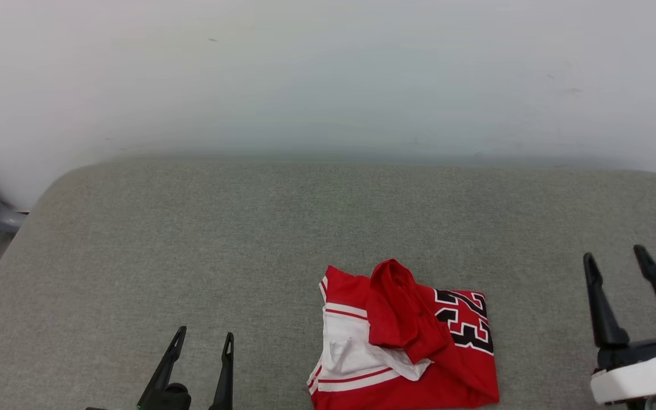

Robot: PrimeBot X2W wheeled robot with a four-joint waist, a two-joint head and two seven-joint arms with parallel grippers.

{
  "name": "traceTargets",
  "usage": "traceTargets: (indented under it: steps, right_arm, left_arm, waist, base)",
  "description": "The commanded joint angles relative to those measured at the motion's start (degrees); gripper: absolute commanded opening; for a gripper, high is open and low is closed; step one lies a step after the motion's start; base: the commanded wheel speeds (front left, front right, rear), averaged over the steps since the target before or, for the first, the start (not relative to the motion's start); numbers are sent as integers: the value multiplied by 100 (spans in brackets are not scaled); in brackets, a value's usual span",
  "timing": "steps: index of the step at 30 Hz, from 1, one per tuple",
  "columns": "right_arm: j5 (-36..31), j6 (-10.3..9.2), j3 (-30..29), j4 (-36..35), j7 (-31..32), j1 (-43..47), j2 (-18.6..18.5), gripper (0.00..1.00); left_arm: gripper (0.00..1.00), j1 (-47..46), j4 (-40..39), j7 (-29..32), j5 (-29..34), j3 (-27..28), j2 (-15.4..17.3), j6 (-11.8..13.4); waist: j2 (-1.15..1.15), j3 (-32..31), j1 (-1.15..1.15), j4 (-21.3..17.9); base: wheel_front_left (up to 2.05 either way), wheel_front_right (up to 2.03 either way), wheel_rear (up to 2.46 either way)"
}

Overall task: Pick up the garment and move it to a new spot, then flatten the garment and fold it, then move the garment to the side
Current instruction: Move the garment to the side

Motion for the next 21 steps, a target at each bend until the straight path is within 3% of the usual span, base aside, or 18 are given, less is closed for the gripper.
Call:
traceTargets:
  steps: [1, 5, 11, 14, 21]
  right_arm:
    - [154, -7, -46, 87, 12, -218, -140, 100]
    - [818, -7, 244, 402, 583, -778, -719, 100]
    - [2136, -7, 1134, 747, 2022, -1395, -1720, 100]
    - [2592, -7, 1384, 814, 2520, -1515, -1956, 100]
    - [4218, -6, 2177, 961, 4422, -1560, -2587, 100]
  left_arm:
    - [100, -78, 10, -12, 18, 3, 0, -17]
    - [100, -157, 12, -12, 16, -17, -8, -48]
    - [100, -234, 21, -12, 16, -51, -49, -64]
    - [100, -259, 31, -12, 19, -66, -67, -60]
    - [100, -382, 28, -12, 24, -122, -123, -103]
  waist:
    - [0, 27, 0, 43]
    - [0, 89, 0, 138]
    - [0, 207, 0, 298]
    - [0, 247, 0, 349]
    - [0, 502, 0, 586]
  base:
    - [0, 0, 0]
    - [0, 0, 0]
    - [0, 0, 0]
    - [0, 0, 0]
    - [0, 0, 0]
